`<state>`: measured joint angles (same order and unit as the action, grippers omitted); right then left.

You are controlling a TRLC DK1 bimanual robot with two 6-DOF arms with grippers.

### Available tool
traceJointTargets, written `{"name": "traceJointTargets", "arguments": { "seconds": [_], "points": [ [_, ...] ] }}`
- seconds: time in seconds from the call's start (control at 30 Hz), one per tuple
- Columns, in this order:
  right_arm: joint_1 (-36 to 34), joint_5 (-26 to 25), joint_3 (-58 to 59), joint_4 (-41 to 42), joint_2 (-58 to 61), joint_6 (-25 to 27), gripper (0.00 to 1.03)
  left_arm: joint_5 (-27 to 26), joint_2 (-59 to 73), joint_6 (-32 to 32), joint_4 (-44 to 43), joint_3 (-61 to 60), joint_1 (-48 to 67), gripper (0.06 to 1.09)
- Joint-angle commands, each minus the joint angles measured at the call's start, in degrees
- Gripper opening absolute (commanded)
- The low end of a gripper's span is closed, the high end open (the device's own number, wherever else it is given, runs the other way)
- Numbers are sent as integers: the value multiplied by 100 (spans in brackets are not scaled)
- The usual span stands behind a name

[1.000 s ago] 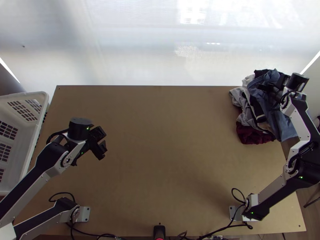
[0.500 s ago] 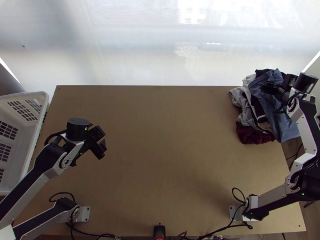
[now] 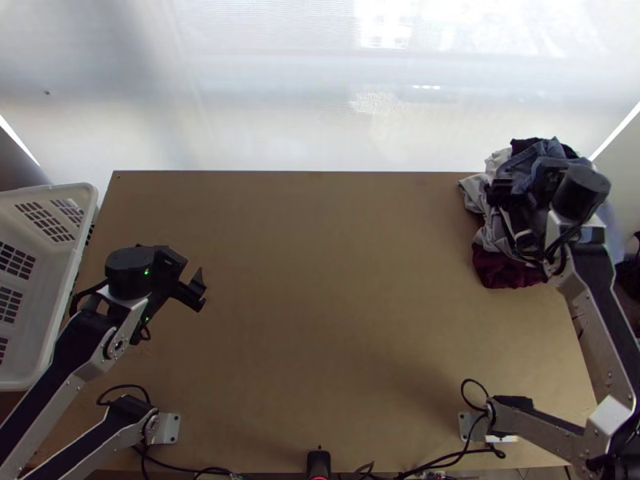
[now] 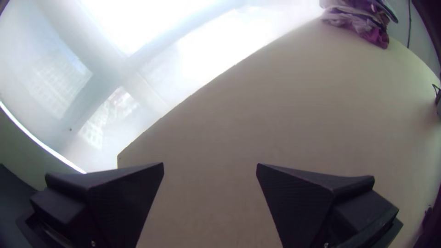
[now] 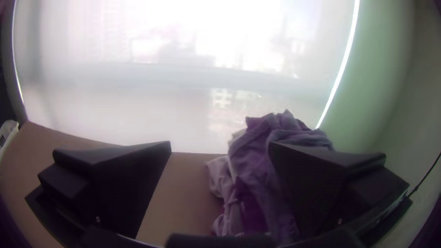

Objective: Fold the t-shirt

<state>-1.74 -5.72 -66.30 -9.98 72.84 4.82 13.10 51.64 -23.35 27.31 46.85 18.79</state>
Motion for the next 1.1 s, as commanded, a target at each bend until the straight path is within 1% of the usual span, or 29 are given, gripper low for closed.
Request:
{"name": "traceJointTargets", "arguments": {
  "seconds": [0.0,0.03,0.1,0.17,0.23,0.37,0.47,0.6,0.7,0.9,1.07],
  "points": [
    [2037,-1599,2174,1789,-1342,933,98,-133,-1235,402,-1421,-1547,-270,104],
    [2213,-1678,2412,2079,-1413,1056,98,-212,-1455,402,-1668,-1829,-270,104],
    [2362,-1722,2684,2386,-1413,1074,98,-379,-1815,367,-2177,-2330,-270,104],
    [2380,-1722,2833,2466,-1316,1012,98,-528,-1982,367,-2476,-2681,-288,104],
    [2380,-1714,3080,2676,-1246,1021,98,-572,-2000,340,-2757,-2998,-323,104],
    [2380,-1722,3747,3213,-1096,1012,98,-704,-2149,367,-3329,-3542,-332,104],
    [2371,-1731,4240,3687,-877,916,98,-757,-2378,463,-3628,-3876,-314,104],
    [2362,-1687,4688,4048,-754,845,98,-792,-2606,516,-3601,-4087,-314,104],
    [2468,-1652,4820,4048,-815,836,98,-827,-3116,516,-3417,-4202,-305,104],
    [2626,-1643,4978,4135,-894,836,98,-862,-4047,578,-2520,-4246,-420,104],
    [3338,-1652,5286,4179,-1052,1285,98,-924,-4751,569,-1843,-4246,-428,104]
  ]
}}
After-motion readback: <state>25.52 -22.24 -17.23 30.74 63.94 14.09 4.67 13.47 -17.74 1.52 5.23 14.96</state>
